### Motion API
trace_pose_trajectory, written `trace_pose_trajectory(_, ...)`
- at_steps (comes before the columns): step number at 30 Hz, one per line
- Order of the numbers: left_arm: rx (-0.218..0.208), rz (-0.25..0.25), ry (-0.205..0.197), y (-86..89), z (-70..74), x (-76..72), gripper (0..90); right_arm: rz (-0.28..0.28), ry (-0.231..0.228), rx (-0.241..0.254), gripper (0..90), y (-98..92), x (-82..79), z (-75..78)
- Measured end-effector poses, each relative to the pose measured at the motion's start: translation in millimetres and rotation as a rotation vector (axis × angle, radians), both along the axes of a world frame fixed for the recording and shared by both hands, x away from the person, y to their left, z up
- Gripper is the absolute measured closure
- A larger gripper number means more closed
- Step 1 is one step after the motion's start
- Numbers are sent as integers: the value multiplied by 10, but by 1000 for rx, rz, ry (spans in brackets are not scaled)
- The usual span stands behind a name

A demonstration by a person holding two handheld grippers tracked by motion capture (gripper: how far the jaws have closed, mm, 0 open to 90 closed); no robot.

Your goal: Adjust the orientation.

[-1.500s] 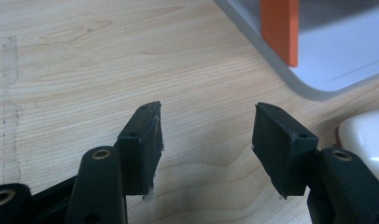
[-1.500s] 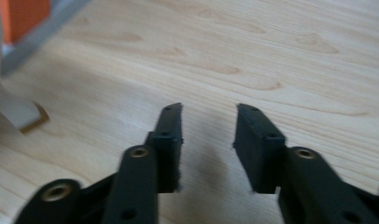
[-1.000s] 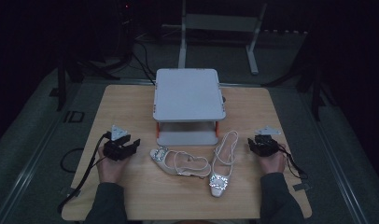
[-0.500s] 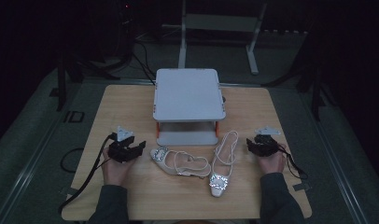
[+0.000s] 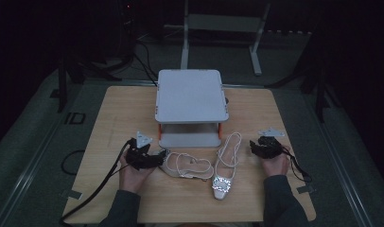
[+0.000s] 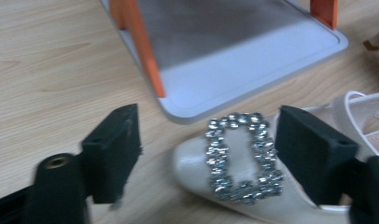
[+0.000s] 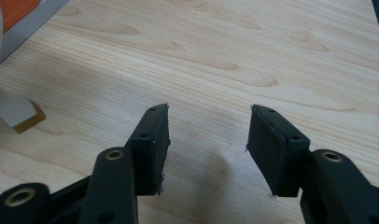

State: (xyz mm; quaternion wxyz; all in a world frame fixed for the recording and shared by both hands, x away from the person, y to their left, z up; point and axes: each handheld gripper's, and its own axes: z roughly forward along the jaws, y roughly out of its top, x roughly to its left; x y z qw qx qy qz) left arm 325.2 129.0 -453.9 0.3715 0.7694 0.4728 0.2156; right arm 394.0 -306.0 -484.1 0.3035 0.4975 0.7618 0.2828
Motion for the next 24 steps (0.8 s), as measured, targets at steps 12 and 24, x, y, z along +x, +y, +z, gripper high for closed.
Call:
trace_pose_trajectory(12,122,15,80,-233,-196,19,271,-20,-5,6,472,-48,-3,7)
trace_pose_trajectory(24,146,11,88,14,-141,57,408,-24,-6,5,473,-47,1,-3)
